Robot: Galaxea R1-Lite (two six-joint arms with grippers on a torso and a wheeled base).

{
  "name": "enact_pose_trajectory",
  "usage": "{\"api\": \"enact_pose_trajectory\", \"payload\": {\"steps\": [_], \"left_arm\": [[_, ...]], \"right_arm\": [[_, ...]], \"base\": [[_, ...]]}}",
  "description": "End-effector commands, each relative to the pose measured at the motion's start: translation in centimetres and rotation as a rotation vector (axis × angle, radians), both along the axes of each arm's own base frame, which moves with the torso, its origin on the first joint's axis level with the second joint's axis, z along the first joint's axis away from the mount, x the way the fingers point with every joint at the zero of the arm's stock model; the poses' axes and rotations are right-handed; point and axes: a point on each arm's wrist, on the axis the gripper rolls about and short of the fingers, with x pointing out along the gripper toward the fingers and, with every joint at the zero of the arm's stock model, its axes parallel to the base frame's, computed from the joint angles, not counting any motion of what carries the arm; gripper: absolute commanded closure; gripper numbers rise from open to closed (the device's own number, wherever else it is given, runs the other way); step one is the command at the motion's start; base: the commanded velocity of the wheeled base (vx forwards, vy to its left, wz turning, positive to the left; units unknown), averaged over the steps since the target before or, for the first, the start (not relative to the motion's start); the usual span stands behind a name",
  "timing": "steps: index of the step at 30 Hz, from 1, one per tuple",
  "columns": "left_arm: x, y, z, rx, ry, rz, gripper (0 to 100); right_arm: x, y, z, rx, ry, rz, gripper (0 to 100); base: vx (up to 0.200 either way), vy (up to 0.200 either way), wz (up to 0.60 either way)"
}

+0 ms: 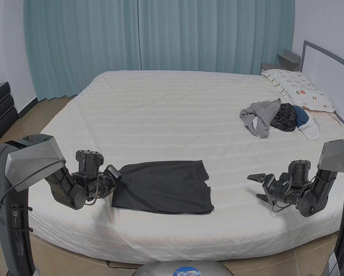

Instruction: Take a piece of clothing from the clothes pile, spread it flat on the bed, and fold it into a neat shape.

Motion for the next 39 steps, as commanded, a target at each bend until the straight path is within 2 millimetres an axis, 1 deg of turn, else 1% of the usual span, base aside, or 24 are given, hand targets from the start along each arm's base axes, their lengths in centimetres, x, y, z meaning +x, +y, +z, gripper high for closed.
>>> {"api": "enact_pose_trajectory", "payload": {"steps": [1,8,17,35,36,39], "left_arm": [[-0.13,0.05,0.02,0.000,0.003,0.001,100],[-0.24,0.55,0.50,-0.004,-0.004,0.013,100],[-0.43,0.65,0.28,-0.002,0.007,0.014,100],[-1.02,0.28,-0.35,0.003,0.034,0.001,100],[-1.05,0.29,-0.38,0.004,0.035,0.002,0],[-1.06,0.23,-0.38,0.004,0.035,0.000,0]], "right_arm": [[0.00,0.02,-0.04,0.001,0.000,0.002,0],[-0.05,0.01,-0.07,0.001,0.003,0.002,0],[-0.04,0.01,-0.07,0.000,0.003,0.001,0],[-0.05,0.06,-0.07,0.000,0.003,0.002,0],[-0.05,0.06,-0.07,0.000,0.003,0.002,0],[-0.05,0.06,-0.07,0.000,0.003,0.002,0]], "base": [[0.000,0.200,0.00],[0.000,0.200,0.00],[0.000,0.200,0.00],[0.000,0.000,0.00],[0.000,0.000,0.00],[0.000,0.000,0.00]]}}
